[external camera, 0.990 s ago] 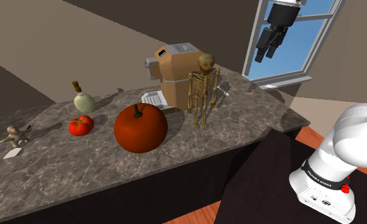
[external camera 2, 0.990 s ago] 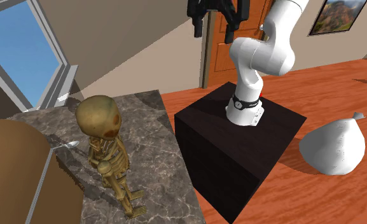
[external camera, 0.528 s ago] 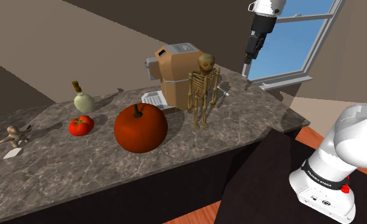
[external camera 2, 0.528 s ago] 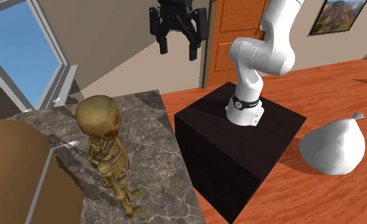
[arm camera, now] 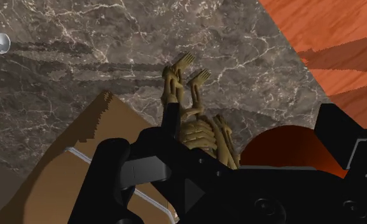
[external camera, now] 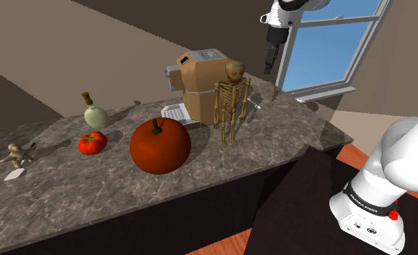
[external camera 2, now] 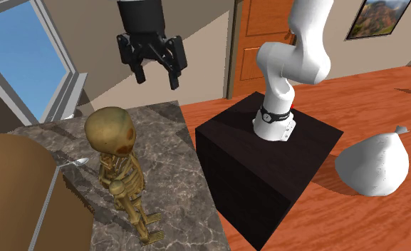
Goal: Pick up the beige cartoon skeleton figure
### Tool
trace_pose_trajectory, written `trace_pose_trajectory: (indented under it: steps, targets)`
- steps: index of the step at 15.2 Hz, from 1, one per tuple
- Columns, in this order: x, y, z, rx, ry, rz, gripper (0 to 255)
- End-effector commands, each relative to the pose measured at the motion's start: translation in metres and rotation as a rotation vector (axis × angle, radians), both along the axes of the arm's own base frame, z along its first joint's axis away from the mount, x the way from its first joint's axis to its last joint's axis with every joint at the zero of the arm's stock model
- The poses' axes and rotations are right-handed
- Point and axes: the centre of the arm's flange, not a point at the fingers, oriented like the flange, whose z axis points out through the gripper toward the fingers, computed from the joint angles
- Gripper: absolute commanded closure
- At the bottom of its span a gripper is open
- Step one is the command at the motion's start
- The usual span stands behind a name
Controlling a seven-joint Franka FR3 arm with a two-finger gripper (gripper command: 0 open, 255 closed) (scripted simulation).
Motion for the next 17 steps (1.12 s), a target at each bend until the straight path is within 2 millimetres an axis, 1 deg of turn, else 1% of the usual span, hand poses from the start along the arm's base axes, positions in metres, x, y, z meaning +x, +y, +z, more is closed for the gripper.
trace_pose_trajectory:
  steps: [1, 7, 8, 15, 17]
  targets:
    - [0.025, -0.007, -0.012, -0.004, 0.004, 0.058, 0]
    - [0.1, -0.021, -0.044, -0.015, 0.017, 0.222, 0]
    - [0.107, -0.022, -0.048, -0.016, 0.018, 0.237, 0]
    - [0.107, -0.022, -0.085, -0.016, 0.018, 0.237, 0]
    - [0.107, -0.022, -0.088, -0.016, 0.018, 0.237, 0]
